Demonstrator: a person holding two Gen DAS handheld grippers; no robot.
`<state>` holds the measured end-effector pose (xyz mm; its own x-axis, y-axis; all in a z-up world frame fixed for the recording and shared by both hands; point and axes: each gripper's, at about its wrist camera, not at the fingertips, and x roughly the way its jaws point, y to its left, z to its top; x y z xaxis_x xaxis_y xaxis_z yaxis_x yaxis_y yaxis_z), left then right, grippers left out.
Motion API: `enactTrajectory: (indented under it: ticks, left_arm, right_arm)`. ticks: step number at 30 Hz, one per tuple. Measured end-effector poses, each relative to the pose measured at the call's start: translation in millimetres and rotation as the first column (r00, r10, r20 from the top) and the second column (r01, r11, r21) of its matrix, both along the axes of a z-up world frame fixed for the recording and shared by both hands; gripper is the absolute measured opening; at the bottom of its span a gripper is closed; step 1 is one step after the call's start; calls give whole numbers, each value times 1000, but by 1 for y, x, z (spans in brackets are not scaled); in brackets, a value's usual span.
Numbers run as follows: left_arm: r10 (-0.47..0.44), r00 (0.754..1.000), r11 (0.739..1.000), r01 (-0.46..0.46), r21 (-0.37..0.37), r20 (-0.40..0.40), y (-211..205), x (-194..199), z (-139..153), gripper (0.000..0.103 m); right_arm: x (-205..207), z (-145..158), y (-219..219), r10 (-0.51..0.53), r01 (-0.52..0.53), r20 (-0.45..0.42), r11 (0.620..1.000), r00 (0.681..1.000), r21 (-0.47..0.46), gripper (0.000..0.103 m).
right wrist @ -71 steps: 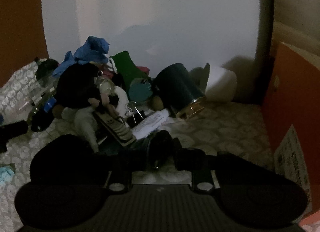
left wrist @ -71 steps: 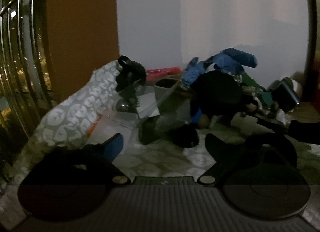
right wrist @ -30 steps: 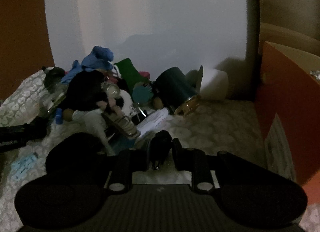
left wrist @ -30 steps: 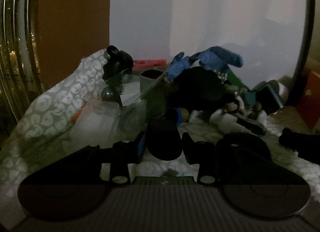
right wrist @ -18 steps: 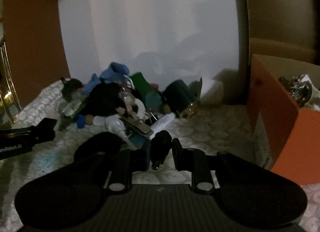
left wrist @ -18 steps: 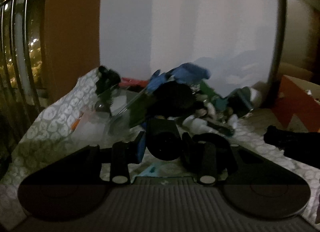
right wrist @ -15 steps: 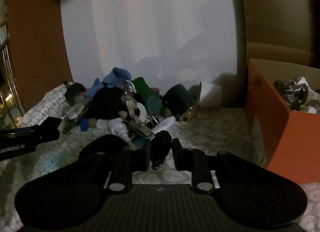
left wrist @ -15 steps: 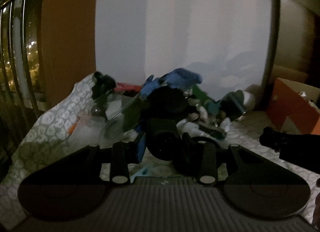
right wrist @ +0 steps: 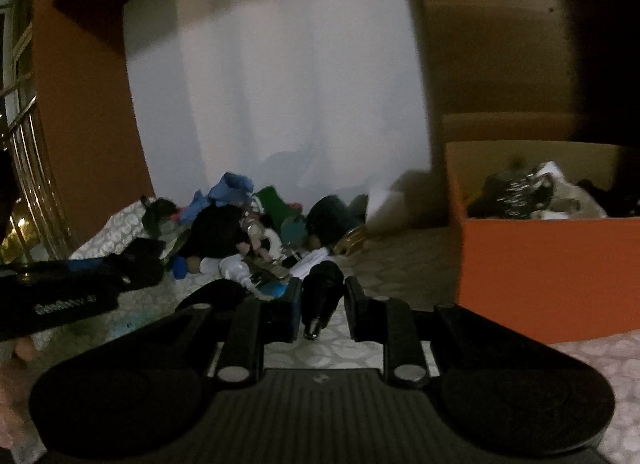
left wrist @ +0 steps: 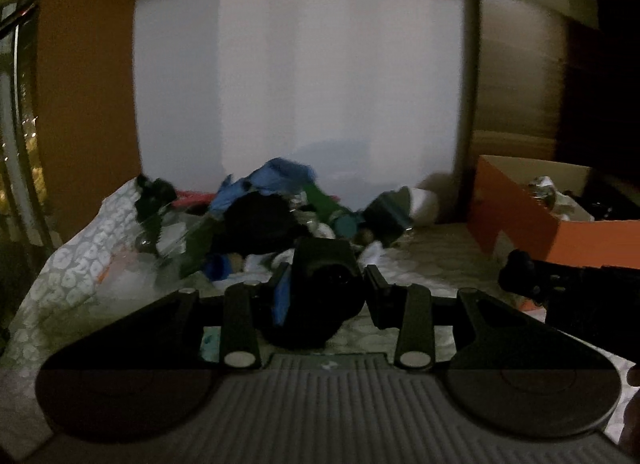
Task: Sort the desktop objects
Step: 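Lift both black items and carry them toward the orange box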
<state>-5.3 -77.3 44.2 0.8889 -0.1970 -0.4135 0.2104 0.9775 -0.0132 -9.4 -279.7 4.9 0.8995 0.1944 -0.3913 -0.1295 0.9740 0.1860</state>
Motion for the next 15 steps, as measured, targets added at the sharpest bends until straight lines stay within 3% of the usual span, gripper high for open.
enactTrajectory:
  ticks: [15]
  left_arm:
    - [-117, 993, 993, 117, 24, 8, -59, -31, 2, 38]
  right_arm:
    - [-59, 4, -58, -101, 98, 50, 994, 994, 54, 20]
